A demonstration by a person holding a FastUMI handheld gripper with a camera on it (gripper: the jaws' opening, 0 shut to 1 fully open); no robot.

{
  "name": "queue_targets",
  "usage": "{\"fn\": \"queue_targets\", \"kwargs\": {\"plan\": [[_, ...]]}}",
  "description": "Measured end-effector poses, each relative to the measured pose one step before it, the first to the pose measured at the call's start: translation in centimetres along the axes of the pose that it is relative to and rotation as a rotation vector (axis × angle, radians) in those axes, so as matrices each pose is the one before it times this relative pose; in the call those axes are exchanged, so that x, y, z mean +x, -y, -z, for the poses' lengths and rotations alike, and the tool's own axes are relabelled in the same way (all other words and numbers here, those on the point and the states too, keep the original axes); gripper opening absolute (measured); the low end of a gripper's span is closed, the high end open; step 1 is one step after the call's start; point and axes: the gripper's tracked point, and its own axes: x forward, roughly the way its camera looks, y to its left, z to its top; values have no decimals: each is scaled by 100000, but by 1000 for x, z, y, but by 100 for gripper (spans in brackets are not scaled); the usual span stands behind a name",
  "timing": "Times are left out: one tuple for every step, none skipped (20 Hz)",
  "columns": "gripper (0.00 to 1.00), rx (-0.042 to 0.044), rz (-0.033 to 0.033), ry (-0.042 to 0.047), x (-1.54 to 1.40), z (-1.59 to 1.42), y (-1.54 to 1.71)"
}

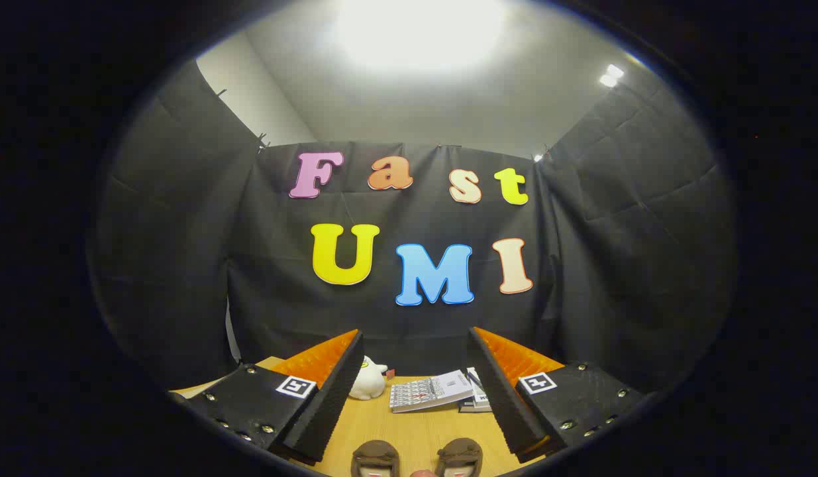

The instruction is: Open the storage box then place both shoes into the box .Put the left shoe in first, then the right shoe, with the right side of both shoes facing outward in a uniform manner.

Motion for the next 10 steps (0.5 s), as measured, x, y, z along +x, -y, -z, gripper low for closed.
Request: {"fn": "queue_targets", "kwargs": {"plan": [[96, 1278, 38, 315, -2, -42, -60], [96, 977, -253, -261, 52, 278, -118], [96, 430, -605, -687, 55, 251, -184], [96, 166, -611, -690, 89, 238, -119], [96, -55, -505, -407, 21, 88, -115], [96, -373, -230, -352, 73, 198, 68], [96, -478, -41, -473, 139, 175, 104], [96, 169, -84, -428, 13, 262, -32], [96, 676, -225, 144, 1, -19, -80], [96, 716, -207, 295, 48, -15, 9]]}}
